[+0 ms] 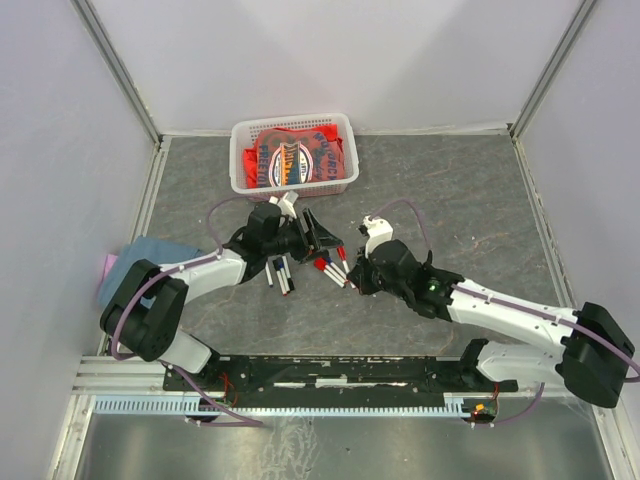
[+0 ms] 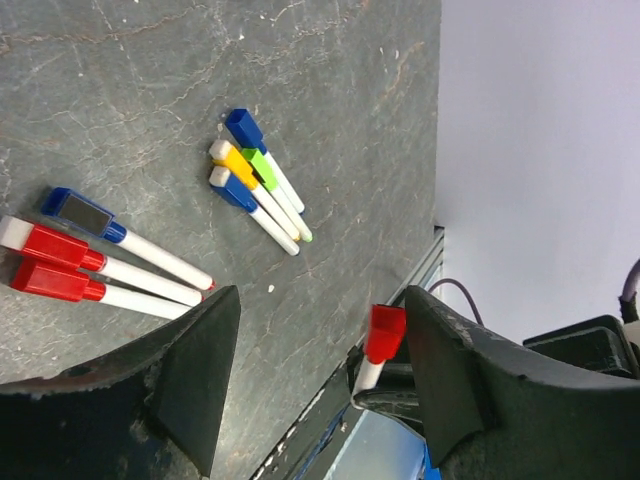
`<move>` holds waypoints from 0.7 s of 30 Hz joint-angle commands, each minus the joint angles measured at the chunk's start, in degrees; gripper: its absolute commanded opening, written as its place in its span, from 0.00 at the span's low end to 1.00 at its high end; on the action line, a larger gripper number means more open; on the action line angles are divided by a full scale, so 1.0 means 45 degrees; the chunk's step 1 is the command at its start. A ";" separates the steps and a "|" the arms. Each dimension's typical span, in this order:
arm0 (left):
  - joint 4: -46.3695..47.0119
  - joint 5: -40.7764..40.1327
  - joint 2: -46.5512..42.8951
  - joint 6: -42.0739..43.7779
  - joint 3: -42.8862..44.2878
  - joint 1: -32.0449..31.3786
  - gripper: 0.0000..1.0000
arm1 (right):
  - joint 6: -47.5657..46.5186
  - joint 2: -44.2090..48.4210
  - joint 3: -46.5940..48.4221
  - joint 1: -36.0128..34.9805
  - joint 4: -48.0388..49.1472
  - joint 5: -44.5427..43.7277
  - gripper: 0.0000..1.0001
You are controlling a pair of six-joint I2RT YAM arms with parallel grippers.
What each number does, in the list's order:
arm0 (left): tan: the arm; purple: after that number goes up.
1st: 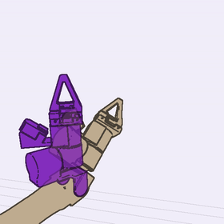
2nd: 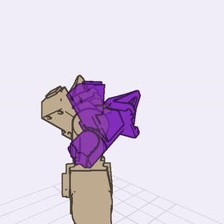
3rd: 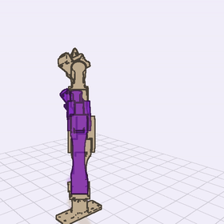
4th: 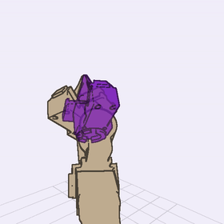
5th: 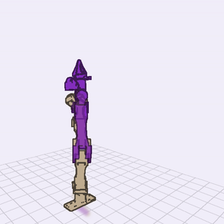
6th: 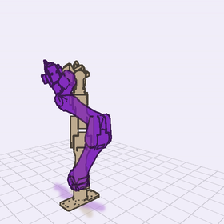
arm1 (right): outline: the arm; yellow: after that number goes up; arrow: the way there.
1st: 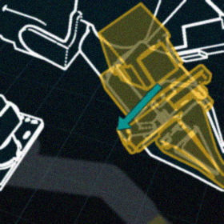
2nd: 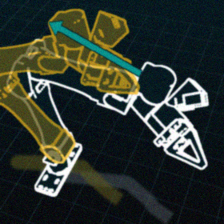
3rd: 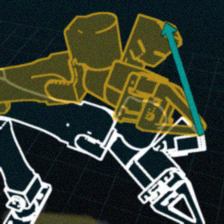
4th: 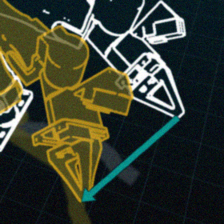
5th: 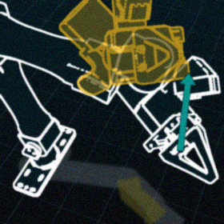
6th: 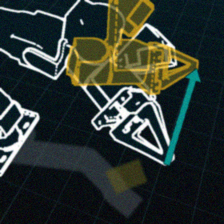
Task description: Open the pen caps
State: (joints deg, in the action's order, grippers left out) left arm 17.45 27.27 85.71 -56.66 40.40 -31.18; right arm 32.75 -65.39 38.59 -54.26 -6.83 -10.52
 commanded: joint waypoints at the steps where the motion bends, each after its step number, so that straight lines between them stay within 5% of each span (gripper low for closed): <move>1: 0.1680 0.0706 -0.0406 -0.0981 -0.0265 0.0043 0.73 | 0.0099 -0.0314 0.0604 -0.0049 0.1068 0.0021 0.01; 21: 0.2380 0.0778 -0.0551 -0.1302 -0.0771 0.0033 0.56 | 0.0278 -0.1305 0.0739 -0.0045 0.2015 0.0496 0.01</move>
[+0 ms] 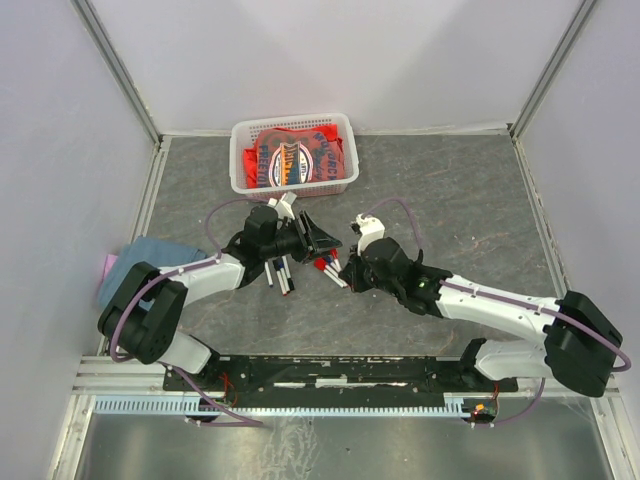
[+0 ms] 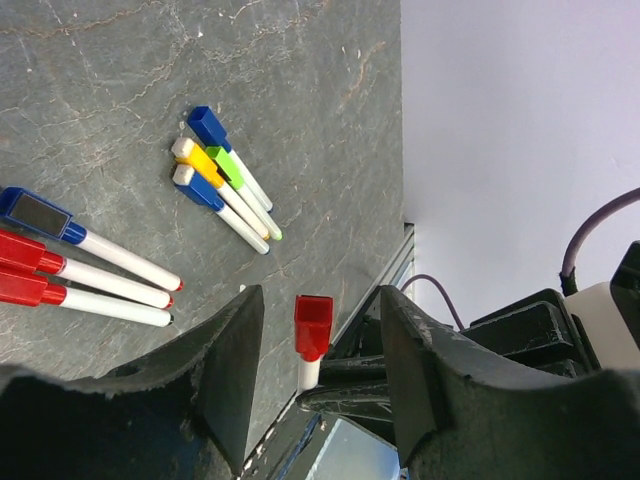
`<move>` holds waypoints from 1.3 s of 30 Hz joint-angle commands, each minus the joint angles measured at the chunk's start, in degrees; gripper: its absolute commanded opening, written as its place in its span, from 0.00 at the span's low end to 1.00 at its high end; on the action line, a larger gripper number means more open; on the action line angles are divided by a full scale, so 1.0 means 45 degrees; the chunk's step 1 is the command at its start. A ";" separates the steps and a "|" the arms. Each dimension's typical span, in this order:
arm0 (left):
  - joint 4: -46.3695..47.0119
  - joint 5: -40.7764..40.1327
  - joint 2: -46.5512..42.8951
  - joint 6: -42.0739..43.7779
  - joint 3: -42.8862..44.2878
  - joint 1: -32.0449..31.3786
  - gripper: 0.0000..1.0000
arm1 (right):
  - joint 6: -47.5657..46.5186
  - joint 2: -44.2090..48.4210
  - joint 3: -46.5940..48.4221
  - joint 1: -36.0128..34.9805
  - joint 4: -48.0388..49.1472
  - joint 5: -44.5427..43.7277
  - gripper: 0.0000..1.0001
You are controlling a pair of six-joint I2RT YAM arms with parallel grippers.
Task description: Open the pen caps
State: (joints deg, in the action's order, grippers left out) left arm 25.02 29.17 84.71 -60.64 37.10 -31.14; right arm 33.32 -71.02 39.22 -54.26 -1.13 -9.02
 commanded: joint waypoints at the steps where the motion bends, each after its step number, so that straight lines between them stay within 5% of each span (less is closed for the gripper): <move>1: 0.0707 0.0345 -0.0311 -0.0412 -0.0034 0.0015 0.56 | 0.0154 -0.0073 0.0600 -0.0036 0.0752 0.0194 0.01; 13: 0.0815 0.0393 -0.0191 -0.0356 -0.0043 -0.0050 0.49 | 0.0251 -0.0291 0.0678 -0.0040 0.0916 0.0392 0.01; 24: 0.0799 0.0466 -0.0144 -0.0255 -0.0041 -0.0067 0.29 | 0.0230 -0.0252 0.0791 -0.0033 0.0824 0.0329 0.01; 39: 0.0138 0.0426 -0.0263 0.0329 0.0017 -0.0054 0.37 | 0.0154 -0.0150 0.0971 -0.0042 0.0563 0.0168 0.01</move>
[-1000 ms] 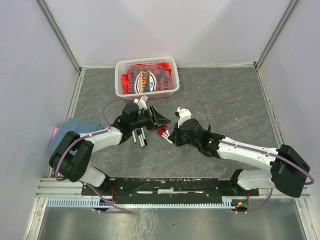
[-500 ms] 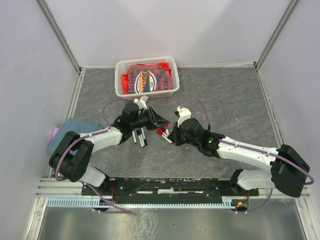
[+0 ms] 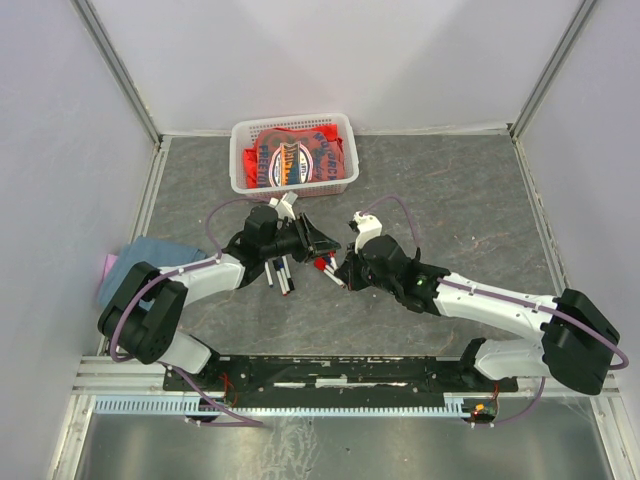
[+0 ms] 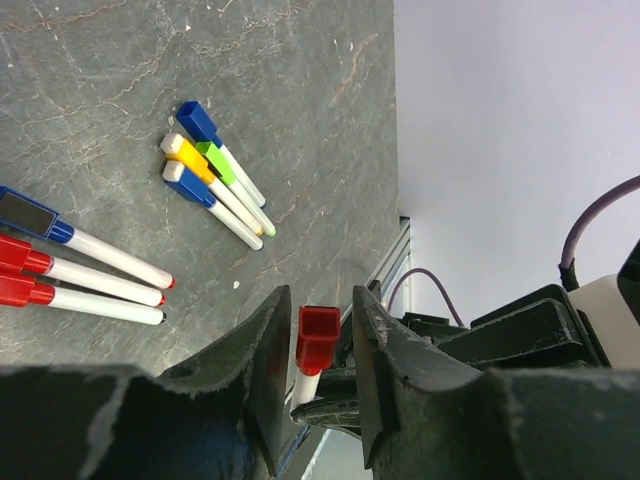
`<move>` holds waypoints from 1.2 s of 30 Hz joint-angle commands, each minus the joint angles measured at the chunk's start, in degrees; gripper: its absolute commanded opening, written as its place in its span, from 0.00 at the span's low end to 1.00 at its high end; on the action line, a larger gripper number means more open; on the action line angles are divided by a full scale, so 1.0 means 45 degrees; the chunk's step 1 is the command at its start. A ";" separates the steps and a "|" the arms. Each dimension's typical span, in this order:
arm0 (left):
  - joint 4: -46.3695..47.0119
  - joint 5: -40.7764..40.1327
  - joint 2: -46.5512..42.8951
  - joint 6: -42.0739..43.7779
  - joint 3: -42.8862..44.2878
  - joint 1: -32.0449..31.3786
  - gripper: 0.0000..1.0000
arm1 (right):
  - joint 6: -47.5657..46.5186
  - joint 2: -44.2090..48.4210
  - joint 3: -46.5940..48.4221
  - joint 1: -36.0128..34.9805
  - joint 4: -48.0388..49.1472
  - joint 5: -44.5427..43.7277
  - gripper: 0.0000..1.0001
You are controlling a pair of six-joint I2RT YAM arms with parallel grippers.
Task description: Open the pen caps
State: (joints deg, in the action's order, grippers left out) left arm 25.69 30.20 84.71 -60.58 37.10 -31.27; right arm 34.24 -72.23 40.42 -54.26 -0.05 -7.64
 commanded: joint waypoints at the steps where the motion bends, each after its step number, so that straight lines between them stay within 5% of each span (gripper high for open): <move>1: -0.0056 0.0171 -0.0295 0.0363 0.0017 -0.0025 0.35 | -0.0050 0.0113 0.0704 -0.0033 0.0322 -0.0138 0.01; 8: -0.0221 0.0010 -0.0381 0.0570 0.0002 -0.0026 0.04 | 0.0027 0.0192 0.0599 -0.0042 0.0346 -0.0154 0.01; 12: -0.0140 -0.0165 -0.0595 0.0636 -0.0124 -0.0025 0.03 | 0.0043 0.0348 0.0452 -0.0048 0.0417 -0.0187 0.04; 19: 0.0699 0.0498 -0.0582 0.0499 -0.0102 -0.0026 0.03 | 0.0178 0.0669 0.0060 -0.0018 0.0990 0.0062 0.34; 24: 0.1455 0.1077 -0.0457 0.0187 -0.0175 -0.0030 0.03 | 0.0257 0.0626 -0.0028 -0.0013 0.1242 0.0167 0.37; 29: 0.2178 0.1473 -0.0378 -0.0152 -0.0236 -0.0025 0.03 | 0.0421 0.0432 -0.0158 0.0060 0.1567 0.0356 0.28; 34: 0.2789 0.1992 -0.0248 -0.0243 -0.0120 -0.0025 0.03 | 0.0448 0.0387 -0.0371 0.0281 0.1747 0.0567 0.01; 36: 0.2792 0.2118 -0.0108 -0.0136 0.0099 -0.0040 0.03 | 0.0374 0.0340 -0.0470 0.0419 0.1711 0.0585 0.01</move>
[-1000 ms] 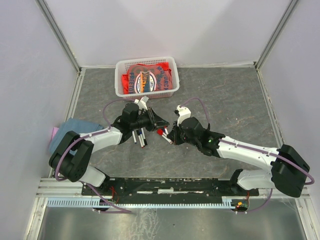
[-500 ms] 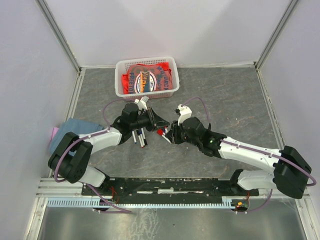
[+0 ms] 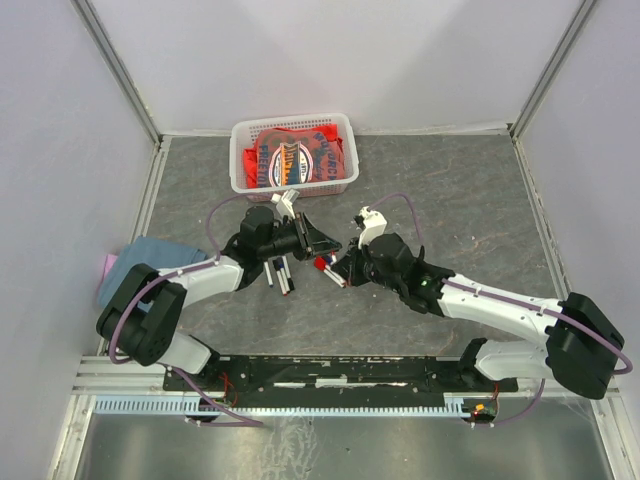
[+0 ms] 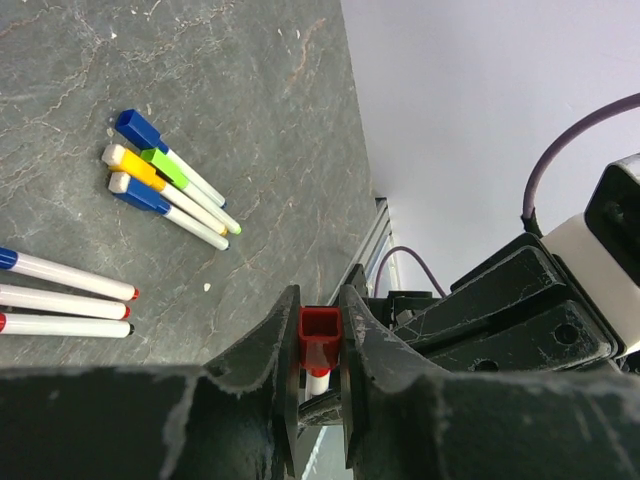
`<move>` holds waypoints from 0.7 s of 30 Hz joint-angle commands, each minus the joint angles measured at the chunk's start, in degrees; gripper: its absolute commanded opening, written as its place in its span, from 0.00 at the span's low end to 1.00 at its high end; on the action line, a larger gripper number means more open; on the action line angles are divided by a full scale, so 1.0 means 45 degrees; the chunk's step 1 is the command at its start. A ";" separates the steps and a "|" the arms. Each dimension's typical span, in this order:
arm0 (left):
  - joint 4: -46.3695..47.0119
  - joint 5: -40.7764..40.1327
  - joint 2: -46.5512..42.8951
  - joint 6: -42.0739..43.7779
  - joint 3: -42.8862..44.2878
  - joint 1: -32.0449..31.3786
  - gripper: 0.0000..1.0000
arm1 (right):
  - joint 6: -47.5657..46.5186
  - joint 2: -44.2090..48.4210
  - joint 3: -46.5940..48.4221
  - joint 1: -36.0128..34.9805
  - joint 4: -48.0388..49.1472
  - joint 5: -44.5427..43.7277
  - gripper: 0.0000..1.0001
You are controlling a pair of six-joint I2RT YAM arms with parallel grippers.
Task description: Open the pen caps
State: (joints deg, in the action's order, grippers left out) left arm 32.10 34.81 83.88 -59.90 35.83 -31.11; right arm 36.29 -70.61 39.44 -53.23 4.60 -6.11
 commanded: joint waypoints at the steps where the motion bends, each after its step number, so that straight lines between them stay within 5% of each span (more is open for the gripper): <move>1: 0.1340 0.1042 0.0148 -0.0271 0.0467 -0.0060 0.03 | -0.0146 -0.0077 -0.0266 0.0233 0.0625 0.0200 0.01; 5: 0.0303 -0.0163 0.0395 0.0154 0.1073 -0.0063 0.03 | -0.0714 -0.0443 -0.0101 0.0262 -0.0202 -0.0587 0.01; 13: -0.2728 -0.5428 0.0997 0.1054 0.2749 -0.0481 0.03 | -0.1909 -0.1707 0.0577 -0.0133 -0.1728 -0.3356 0.01; 21: -0.2712 -0.6506 0.1546 0.0987 0.3387 -0.0655 0.03 | -0.2408 -0.1319 -0.0127 -0.0223 -0.0944 -0.3517 0.01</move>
State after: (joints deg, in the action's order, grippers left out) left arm 16.32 15.09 90.96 -56.75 47.00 -35.83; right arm 27.49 -78.48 41.63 -54.00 3.95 -20.49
